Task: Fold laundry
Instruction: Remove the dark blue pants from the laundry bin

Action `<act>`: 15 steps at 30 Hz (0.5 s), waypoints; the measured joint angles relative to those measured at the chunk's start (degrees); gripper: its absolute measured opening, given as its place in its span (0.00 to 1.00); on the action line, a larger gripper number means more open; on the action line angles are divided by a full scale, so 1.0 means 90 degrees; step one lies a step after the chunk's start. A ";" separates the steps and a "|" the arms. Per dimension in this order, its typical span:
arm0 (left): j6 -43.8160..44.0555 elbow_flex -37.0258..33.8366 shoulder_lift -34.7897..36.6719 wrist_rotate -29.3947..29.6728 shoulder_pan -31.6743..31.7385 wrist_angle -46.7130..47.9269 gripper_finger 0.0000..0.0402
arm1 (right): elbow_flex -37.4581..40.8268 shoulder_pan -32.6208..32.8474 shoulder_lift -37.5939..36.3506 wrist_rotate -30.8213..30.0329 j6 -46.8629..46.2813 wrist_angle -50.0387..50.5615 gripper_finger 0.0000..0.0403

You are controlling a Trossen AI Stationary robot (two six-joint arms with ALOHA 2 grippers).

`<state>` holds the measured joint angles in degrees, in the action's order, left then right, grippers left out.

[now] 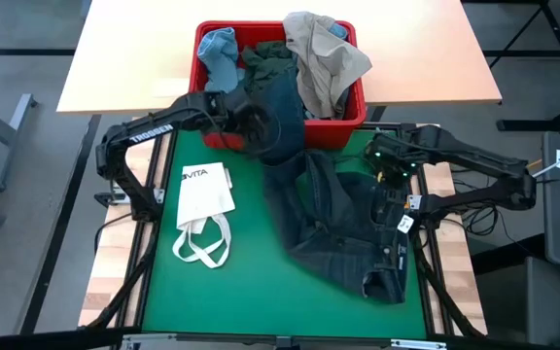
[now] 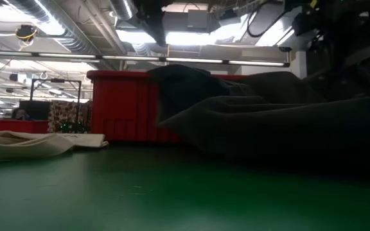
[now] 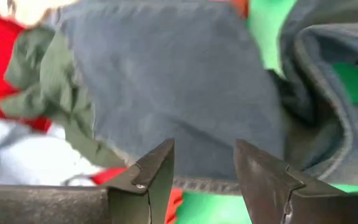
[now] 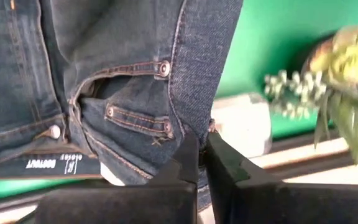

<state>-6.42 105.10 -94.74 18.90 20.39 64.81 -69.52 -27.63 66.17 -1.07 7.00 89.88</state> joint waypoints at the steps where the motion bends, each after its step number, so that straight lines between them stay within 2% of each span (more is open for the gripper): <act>1: 0.0057 0.0000 0.0000 -0.0004 0.0088 0.0032 0.40 | 0.0000 0.0072 -0.0058 -0.0028 -0.0092 0.0054 0.02; 10: 0.1328 0.0000 -0.0002 -0.0005 0.1029 0.0061 0.40 | -0.0002 0.0959 -0.0392 0.0009 -0.0728 0.0019 0.03; 15: 0.2101 0.0000 -0.0025 -0.0711 0.1544 0.0026 0.40 | -0.0002 0.1340 -0.0367 0.0006 -0.0791 0.0018 0.02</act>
<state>12.48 105.10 -94.96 12.49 34.29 65.04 -69.54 -15.57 62.86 -1.02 -0.12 90.04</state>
